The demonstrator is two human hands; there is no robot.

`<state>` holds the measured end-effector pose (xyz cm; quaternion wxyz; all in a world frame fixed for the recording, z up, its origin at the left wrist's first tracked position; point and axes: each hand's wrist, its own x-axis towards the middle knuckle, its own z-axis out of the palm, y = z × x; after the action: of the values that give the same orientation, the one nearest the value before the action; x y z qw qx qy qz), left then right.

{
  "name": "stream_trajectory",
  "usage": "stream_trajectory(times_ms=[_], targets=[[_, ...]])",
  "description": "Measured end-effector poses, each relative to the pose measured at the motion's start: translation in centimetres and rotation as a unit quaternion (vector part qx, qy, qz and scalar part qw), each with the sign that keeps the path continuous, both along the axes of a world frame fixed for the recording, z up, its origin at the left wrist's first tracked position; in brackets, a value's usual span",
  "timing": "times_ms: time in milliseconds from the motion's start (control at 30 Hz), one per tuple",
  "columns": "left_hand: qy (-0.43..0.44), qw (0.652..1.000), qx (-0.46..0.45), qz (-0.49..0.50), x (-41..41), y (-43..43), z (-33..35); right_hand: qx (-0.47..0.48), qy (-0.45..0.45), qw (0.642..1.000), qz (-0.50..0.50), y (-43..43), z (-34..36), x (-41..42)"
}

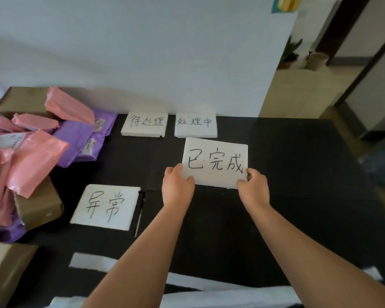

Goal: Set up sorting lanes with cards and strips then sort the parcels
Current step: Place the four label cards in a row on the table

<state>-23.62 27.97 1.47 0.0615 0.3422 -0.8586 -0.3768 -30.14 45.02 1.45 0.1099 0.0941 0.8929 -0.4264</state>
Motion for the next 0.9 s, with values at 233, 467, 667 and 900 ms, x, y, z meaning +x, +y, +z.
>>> stream_trajectory(times_ms=[233, 467, 667, 900], targets=[[0.007, 0.998, 0.057, -0.016, -8.8, 7.6, -0.6, 0.031, 0.002, 0.999, 0.027, 8.5, -0.1, -9.5], [-0.014, 0.998, 0.053, -0.019, -16.6, 10.6, -1.3, 0.050, 0.002, 0.996, 0.069, 11.8, -0.9, -18.0], [-0.045, 0.997, 0.052, -0.039, -23.1, 10.5, -3.1, 0.055, 0.002, 0.994, 0.094, 11.3, -2.5, -24.9], [-0.077, 0.994, 0.039, -0.060, -28.4, 8.5, -6.5, 0.067, -0.015, 0.992, 0.102, 8.9, -6.4, -30.1]])
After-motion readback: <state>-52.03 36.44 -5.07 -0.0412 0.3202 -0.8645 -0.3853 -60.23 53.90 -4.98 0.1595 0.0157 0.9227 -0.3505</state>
